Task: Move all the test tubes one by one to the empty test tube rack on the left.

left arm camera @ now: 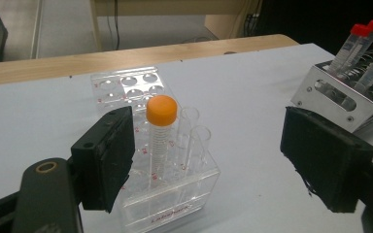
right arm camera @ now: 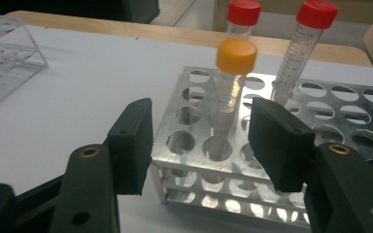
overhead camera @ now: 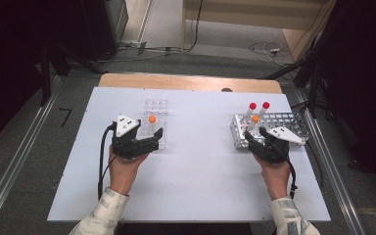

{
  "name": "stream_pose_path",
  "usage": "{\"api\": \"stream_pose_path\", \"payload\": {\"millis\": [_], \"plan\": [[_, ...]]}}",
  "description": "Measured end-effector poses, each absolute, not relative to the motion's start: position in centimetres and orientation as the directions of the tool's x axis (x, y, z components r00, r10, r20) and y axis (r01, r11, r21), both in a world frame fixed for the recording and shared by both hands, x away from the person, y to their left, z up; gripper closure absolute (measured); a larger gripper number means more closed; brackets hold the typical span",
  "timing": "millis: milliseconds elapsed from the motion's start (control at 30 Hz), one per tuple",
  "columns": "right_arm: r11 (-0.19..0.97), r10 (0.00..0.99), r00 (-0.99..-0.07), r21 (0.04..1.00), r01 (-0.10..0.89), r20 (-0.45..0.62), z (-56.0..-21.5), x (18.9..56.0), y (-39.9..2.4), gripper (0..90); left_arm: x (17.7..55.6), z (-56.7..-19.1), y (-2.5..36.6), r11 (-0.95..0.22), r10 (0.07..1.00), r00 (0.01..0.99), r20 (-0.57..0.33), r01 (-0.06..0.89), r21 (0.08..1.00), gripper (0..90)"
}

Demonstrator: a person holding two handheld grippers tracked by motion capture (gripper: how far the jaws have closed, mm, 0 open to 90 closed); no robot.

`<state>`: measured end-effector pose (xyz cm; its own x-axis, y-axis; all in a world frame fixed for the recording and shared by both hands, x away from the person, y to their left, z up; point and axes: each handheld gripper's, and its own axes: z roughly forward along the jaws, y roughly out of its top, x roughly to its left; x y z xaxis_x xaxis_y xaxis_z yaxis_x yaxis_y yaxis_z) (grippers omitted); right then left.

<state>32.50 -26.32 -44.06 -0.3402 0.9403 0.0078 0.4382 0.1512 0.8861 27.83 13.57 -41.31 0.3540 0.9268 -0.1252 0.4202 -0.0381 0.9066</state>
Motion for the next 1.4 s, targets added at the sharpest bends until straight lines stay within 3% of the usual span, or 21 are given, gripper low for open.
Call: {"api": "stream_pose_path", "payload": {"millis": [300,567,700,1400], "plan": [[0.149,0.953,-0.303,0.866,0.478,0.003,-44.8,35.7,-26.6,54.2,27.7,-41.4,13.4,-0.04,0.922,0.365,-0.128,0.419,0.907,20.8],[0.157,0.948,-0.318,0.864,0.478,0.004,-45.1,36.3,-26.4,62.2,27.7,-41.4,13.5,-0.04,0.922,0.365,-0.129,0.42,0.907,20.5],[0.162,0.949,-0.315,0.862,0.481,-0.002,-45.2,36.4,-26.2,70.3,27.7,-41.4,13.5,-0.04,0.922,0.366,-0.13,0.422,0.906,19.7],[0.16,0.933,-0.358,0.926,0.343,-0.028,-38.9,33.8,-26.5,71.4,27.7,-41.4,13.6,-0.039,0.924,0.361,-0.128,0.421,0.906,18.5]]}}
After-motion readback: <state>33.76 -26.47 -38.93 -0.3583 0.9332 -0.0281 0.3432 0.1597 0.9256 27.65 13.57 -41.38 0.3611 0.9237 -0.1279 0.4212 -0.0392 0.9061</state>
